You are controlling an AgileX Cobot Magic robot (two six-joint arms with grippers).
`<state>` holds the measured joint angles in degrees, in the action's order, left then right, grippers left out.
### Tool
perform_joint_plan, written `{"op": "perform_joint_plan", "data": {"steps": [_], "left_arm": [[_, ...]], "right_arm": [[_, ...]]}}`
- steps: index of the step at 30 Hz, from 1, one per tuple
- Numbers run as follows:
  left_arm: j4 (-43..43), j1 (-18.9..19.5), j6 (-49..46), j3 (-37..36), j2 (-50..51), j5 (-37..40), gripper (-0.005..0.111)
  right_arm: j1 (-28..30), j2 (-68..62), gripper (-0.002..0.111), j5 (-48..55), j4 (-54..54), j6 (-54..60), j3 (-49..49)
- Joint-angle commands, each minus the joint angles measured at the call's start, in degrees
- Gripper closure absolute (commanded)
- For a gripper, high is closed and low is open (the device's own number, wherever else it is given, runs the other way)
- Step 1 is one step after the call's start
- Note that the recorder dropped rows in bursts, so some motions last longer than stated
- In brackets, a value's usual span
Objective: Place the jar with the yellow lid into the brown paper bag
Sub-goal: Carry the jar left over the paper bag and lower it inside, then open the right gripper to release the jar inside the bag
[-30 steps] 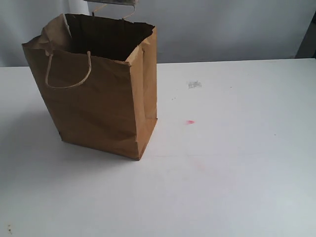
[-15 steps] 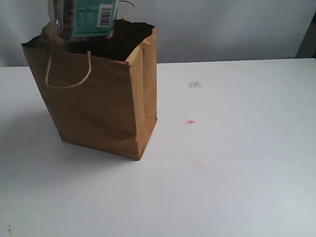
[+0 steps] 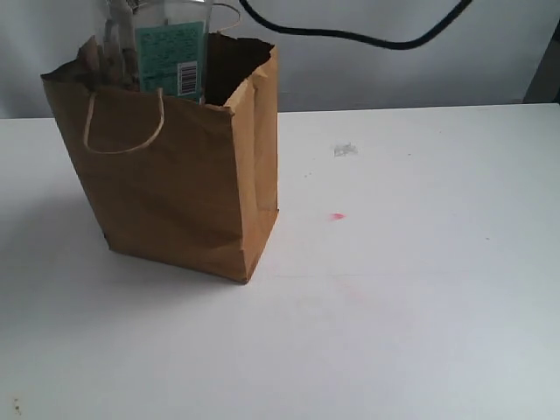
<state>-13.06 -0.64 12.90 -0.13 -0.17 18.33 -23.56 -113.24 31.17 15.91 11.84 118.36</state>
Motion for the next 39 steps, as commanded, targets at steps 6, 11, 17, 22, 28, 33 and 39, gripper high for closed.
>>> {"op": "perform_joint_plan", "data": {"steps": [6,11,17,22,28,33,39], "left_arm": [[0.2,-0.3,0.2,0.1,0.2,-0.5,0.106],[0.2,-0.3,0.2,0.1,0.2,-0.5,0.106],[0.2,-0.3,0.2,0.1,0.2,-0.5,0.106],[0.2,-0.3,0.2,0.1,0.2,-0.5,0.106],[0.2,-0.3,0.2,0.1,0.2,-0.5,0.106],[0.2,-0.3,0.2,0.1,0.2,-0.5,0.106],[0.2,-0.3,0.2,0.1,0.2,-0.5,0.106]], "right_arm": [[0.2,-4.6,0.108,4.4,-3.2,0.2,0.2],[0.2,-9.4,0.108,5.9,-3.5,0.0,0.2],[0.2,-15.1,0.108,5.9,-3.1,-0.2,0.2],[0.2,-17.4,0.108,6.2,-1.7,-0.2,0.2],[0.2,-19.0,0.108,6.4,-1.2,-0.2,0.2],[0.2,-19.1,0.108,6.5,0.2,-0.2,0.2],[0.2,-19.1,0.108,6.4,1.3,-0.2,0.2]]}}
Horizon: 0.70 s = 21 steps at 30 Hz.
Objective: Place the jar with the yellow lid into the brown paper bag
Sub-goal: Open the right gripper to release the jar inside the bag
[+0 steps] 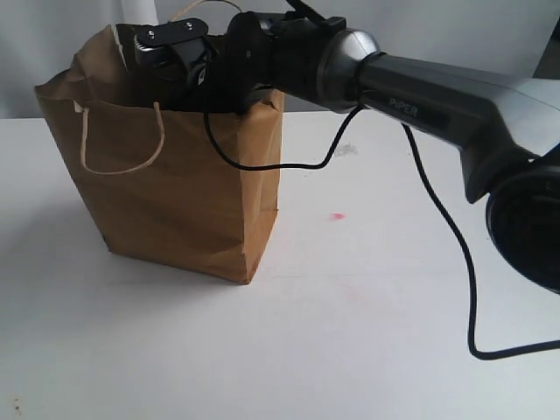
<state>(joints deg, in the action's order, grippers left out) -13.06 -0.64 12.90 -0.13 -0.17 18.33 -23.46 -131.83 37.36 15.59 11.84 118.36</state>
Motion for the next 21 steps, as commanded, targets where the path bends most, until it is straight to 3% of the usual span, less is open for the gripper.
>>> {"op": "perform_joint_plan", "data": {"steps": [1,5,7,10,16,18,21], "left_arm": [[0.2,-0.3,0.2,0.1,0.2,-0.5,0.106],[0.2,-0.3,0.2,0.1,0.2,-0.5,0.106],[0.2,-0.3,0.2,0.1,0.2,-0.5,0.106],[0.2,-0.3,0.2,0.1,0.2,-0.5,0.106],[0.2,-0.3,0.2,0.1,0.2,-0.5,0.106],[0.2,-0.3,0.2,0.1,0.2,-0.5,0.106],[0.2,-0.3,0.2,0.1,0.2,-0.5,0.106]], "right_arm": [[0.1,-0.5,0.108,0.2,1.7,-0.2,0.2],[0.1,-0.5,0.106,0.2,1.7,-0.2,0.2],[0.1,-0.5,0.098,0.2,1.7,0.0,0.2],[0.1,-0.5,0.076,0.2,1.7,0.1,0.2],[0.1,-0.5,0.012,0.8,1.8,0.3,0.2],[0.1,-0.5,0.003,0.4,1.8,0.3,0.2],[0.1,-0.5,0.003,0.3,1.8,0.3,0.2]]}}
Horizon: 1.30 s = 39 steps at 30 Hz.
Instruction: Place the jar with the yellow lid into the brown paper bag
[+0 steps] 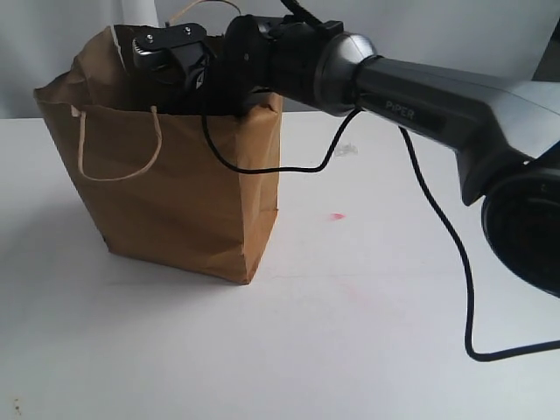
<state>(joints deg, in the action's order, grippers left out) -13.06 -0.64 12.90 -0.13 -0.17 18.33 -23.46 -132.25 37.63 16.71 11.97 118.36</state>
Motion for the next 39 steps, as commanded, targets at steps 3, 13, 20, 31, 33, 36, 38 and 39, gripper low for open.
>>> {"op": "perform_joint_plan", "data": {"steps": [3,13,20,31,33,36,38,39], "left_arm": [[0.2,-0.3,0.2,0.1,0.2,-0.5,0.106],[0.2,-0.3,0.2,0.1,0.2,-0.5,0.106],[0.2,-0.3,0.2,0.1,0.2,-0.5,0.106],[0.2,-0.3,0.2,0.1,0.2,-0.5,0.106],[0.2,-0.3,0.2,0.1,0.2,-0.5,0.106],[0.2,-0.3,0.2,0.1,0.2,-0.5,0.106],[0.2,-0.3,0.2,0.1,0.2,-0.5,0.106],[0.2,-0.3,0.2,0.1,0.2,-0.5,0.106]], "right_arm": [[0.1,-0.1,0.003,0.0,0.7,0.1,0.4],[0.1,4.7,0.003,-1.2,2.1,0.1,0.4],[0.1,10.6,0.009,-1.3,6.9,0.1,0.4],[0.1,17.9,0.094,5.0,7.1,-0.4,0.4],[0.1,19.0,0.108,8.3,6.7,-0.4,0.4],[0.1,20.2,0.108,13.4,5.0,-0.4,0.4],[0.1,21.5,0.108,17.0,3.0,-0.3,0.4],[0.0,22.0,0.108,18.5,2.1,-0.2,0.4]]}}
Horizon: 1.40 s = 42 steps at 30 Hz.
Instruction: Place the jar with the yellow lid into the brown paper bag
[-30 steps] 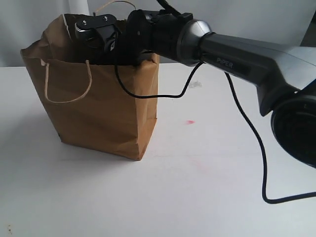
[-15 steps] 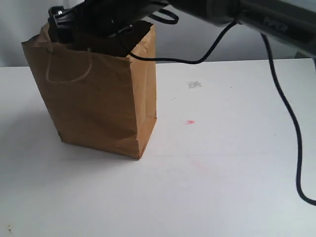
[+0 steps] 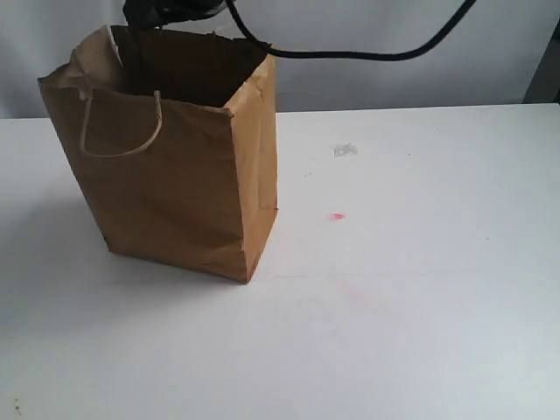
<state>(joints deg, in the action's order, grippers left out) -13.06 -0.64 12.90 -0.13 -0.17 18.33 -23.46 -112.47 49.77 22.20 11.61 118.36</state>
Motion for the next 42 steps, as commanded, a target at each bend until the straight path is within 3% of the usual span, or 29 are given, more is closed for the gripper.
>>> {"op": "perform_joint_plan", "data": {"steps": [1,6,11,18,26,32,42], "left_arm": [[0.2,-0.3,0.2,0.1,0.2,-0.5,0.106],[0.2,-0.3,0.2,0.1,0.2,-0.5,0.106],[0.2,-0.3,0.2,0.1,0.2,-0.5,0.106],[0.2,-0.3,0.2,0.1,0.2,-0.5,0.106],[0.2,-0.3,0.2,0.1,0.2,-0.5,0.106],[0.2,-0.3,0.2,0.1,0.2,-0.5,0.106],[0.2,-0.3,0.2,0.1,0.2,-0.5,0.106]], "right_arm": [[-0.2,3.1,0.108,8.4,-4.1,0.2,0.1],[-0.2,8.8,0.108,10.9,-4.5,1.0,-4.0],[-0.7,18.1,0.108,8.9,-5.1,2.2,-16.9],[-4.2,35.7,0.108,-6.8,-4.5,3.1,-43.4],[-8.6,52.0,0.108,-23.7,5.0,3.1,-69.8],[-8.6,55.6,0.108,-25.5,8.3,3.0,-78.4],[-8.6,55.6,0.108,-25.2,8.5,3.0,-80.2]]}}
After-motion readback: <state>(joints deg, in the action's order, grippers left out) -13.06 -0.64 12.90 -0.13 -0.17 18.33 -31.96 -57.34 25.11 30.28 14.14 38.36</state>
